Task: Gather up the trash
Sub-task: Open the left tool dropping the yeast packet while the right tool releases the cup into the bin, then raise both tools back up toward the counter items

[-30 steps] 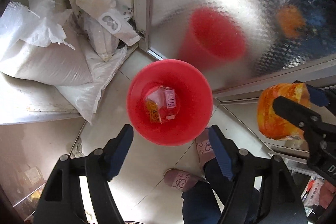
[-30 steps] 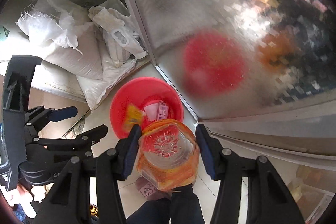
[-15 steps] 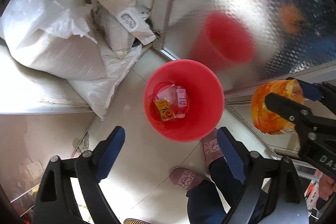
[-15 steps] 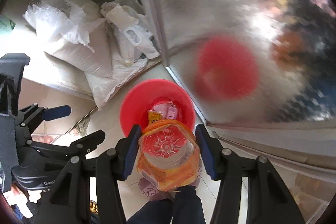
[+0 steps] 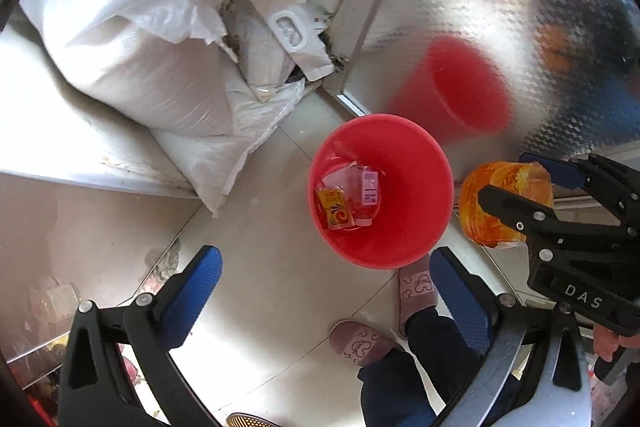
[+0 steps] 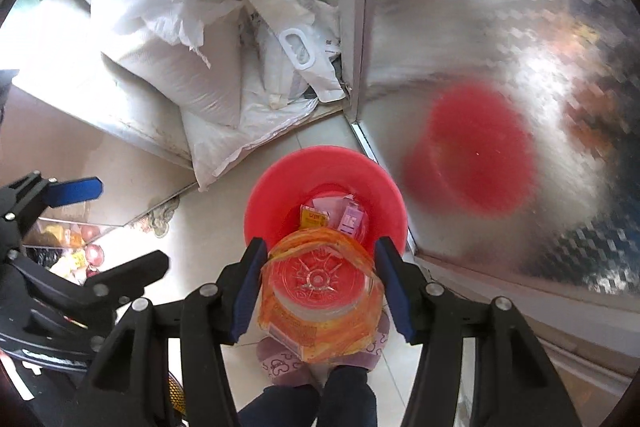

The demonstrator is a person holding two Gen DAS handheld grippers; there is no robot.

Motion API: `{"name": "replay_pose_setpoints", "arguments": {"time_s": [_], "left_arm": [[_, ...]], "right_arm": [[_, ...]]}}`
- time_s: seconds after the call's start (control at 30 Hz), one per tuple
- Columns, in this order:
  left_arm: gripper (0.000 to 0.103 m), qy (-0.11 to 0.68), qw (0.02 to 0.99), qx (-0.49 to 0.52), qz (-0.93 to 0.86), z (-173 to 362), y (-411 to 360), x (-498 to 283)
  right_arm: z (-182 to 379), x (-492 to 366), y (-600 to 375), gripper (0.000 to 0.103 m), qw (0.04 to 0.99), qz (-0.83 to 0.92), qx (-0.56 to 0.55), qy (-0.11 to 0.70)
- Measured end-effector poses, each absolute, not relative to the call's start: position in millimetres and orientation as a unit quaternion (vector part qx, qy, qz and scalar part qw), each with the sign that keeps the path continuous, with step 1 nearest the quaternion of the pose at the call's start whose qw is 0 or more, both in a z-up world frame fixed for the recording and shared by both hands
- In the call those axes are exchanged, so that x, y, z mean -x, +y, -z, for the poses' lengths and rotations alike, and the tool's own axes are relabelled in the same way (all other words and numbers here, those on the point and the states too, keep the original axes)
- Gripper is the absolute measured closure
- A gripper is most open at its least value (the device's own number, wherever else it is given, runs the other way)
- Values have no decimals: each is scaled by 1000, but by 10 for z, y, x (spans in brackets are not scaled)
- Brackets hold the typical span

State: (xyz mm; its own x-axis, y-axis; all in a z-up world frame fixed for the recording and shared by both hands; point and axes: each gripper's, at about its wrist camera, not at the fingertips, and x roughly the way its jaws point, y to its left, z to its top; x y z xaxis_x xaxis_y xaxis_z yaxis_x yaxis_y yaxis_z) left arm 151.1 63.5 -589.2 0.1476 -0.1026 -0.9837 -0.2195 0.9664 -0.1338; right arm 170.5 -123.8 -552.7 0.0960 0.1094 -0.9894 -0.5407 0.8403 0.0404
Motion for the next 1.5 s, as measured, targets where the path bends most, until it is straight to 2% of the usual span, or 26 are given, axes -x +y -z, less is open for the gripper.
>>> {"name": "replay_pose_setpoints", "arguments": {"time_s": [0.1,0.17,0.33,0.5,0.67,0.77,0.93,1.1,1.27,1.5], "left_arm": [[0,652,747,125,-45,5893,669,-1502],[0,653,745,126,-49,5887,685,-1494],[0,653,746,122,-48,5737,646,-1463],[0,647,749,132,-49,5283,614,-1379],[0,625,768,132,-53,4401,568,-1226],[0,611,780,120,-60,3859,535,-1144],[0,582,800,125,-73,2986,549,-988],[0,544,826,114,-88,2185,490,-840],[0,509,849,101,-101,1606,414,-838],[0,469,875,84,-85,1065,339,-1018]], "right_arm": [[5527,-1685,-1216,43,723,-228,182,626],[5524,-1680,-1221,30,722,-232,183,626],[5468,-1680,-1218,28,716,-234,191,630],[5100,-1601,-1272,28,719,-236,197,624],[4303,-1466,-1302,28,733,-241,202,604],[3744,-1368,-1289,19,745,-252,198,585],[2849,-1251,-1295,18,761,-263,192,561],[2082,-1161,-1310,7,788,-270,188,519],[1518,-1151,-1379,4,813,-273,176,483],[1015,-1291,-1468,2,844,-260,165,439]]}}
